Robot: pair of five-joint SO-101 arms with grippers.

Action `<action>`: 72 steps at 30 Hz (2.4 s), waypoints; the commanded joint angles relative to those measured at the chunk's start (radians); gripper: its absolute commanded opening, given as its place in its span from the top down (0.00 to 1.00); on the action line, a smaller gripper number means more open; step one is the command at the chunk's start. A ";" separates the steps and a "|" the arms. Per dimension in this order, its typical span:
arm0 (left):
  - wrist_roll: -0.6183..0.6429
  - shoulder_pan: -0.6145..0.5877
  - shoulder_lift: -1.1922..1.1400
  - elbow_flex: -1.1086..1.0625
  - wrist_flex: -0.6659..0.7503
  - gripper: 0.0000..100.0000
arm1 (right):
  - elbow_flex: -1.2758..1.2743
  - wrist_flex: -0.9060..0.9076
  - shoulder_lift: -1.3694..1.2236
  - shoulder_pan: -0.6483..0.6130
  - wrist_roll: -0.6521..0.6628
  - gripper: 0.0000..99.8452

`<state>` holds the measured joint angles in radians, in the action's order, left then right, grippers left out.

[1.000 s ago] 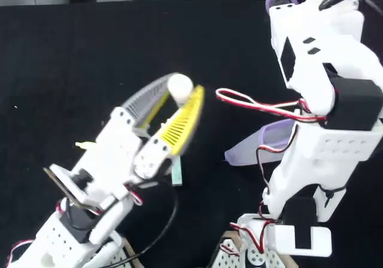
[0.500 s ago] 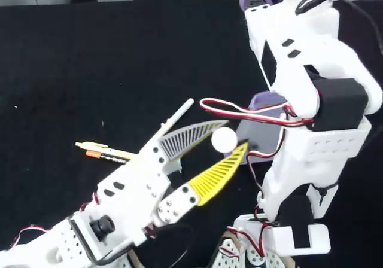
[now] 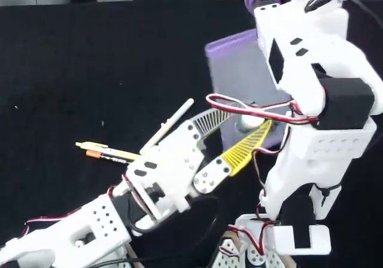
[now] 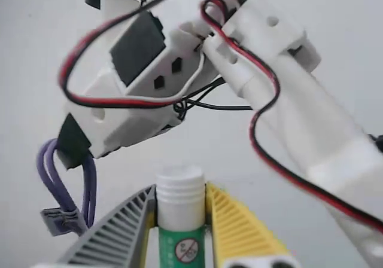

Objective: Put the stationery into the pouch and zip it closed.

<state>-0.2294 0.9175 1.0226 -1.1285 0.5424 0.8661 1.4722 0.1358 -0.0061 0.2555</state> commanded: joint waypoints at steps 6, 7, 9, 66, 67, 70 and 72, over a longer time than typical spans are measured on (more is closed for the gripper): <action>0.005 -0.154 0.029 0.050 0.095 0.97 | 0.012 0.081 0.090 0.118 -0.009 0.99; 0.006 -0.183 0.044 0.058 0.095 0.97 | 0.008 0.095 0.107 0.117 -0.009 0.99; 0.029 -0.243 0.075 0.067 0.094 0.97 | 0.007 0.127 0.143 0.117 -0.011 0.99; 0.703 -0.246 -0.338 0.438 -0.209 0.97 | -0.766 0.087 0.825 0.262 -0.003 0.99; 0.657 -0.232 -0.338 0.433 -0.209 0.97 | -0.766 0.095 0.825 0.262 -0.003 0.99; 0.600 -0.223 -0.338 0.432 -0.204 0.97 | -0.766 0.114 0.826 0.262 -0.003 0.99; 0.597 -0.240 -0.339 0.427 -0.152 0.97 | -0.766 0.123 0.835 0.262 -0.003 0.99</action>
<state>0.4028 0.6843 0.6805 -0.7281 0.3276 0.1005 1.5796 0.9536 0.2470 0.2555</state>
